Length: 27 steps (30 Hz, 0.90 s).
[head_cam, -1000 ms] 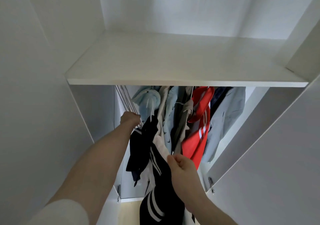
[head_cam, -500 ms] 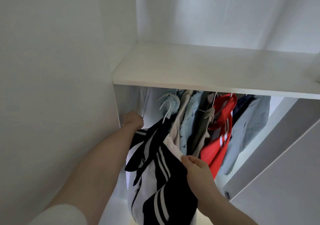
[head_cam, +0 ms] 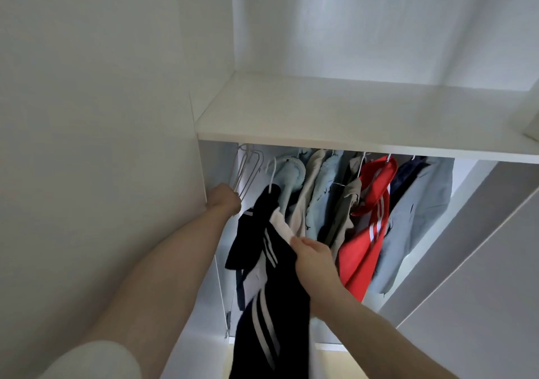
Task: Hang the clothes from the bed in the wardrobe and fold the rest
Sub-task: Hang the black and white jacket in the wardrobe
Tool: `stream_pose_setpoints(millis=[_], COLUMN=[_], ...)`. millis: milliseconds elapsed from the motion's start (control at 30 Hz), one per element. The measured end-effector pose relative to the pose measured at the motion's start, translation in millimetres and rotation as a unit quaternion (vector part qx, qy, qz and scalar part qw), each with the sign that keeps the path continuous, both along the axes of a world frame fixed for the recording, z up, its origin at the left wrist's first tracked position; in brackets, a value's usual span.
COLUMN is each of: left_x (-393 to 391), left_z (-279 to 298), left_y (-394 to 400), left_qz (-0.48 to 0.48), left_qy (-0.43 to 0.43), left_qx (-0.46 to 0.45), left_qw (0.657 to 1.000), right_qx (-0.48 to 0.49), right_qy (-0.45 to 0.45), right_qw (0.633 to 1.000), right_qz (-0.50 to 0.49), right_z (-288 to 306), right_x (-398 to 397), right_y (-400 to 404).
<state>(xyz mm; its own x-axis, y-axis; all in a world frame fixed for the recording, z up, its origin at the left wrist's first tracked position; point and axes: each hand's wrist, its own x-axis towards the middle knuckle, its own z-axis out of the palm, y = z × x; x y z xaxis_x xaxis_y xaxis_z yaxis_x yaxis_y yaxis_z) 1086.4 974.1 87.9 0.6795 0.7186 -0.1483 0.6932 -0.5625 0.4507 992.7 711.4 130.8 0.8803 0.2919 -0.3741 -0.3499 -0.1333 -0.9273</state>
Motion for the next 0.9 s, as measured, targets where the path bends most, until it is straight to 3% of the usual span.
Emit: stream_pose_setpoints(millis=[133, 467, 700, 900], left_x=[-2, -1, 6, 11], left_z=[9, 6, -2, -11], left_y=[-3, 3, 10, 13], left_qz=[-0.019, -0.046, -0.043, -0.035], left_qy=[0.044, 0.044, 0.013, -0.027], left_qx=[0.057, 0.052, 0.017, -0.033], left_qw=[0.997, 0.997, 0.999, 0.998], right_qx=[0.013, 0.069, -0.049, -0.148], right_qy=[-0.006, -0.037, -0.114, -0.207], right_qw=[1.0, 0.991, 0.988, 0.962], right_qz=[-0.015, -0.108, -0.094, -0.097], right_z=[2, 1, -19, -63], right_x=[24, 116, 166, 156], right_y=[46, 109, 133, 137])
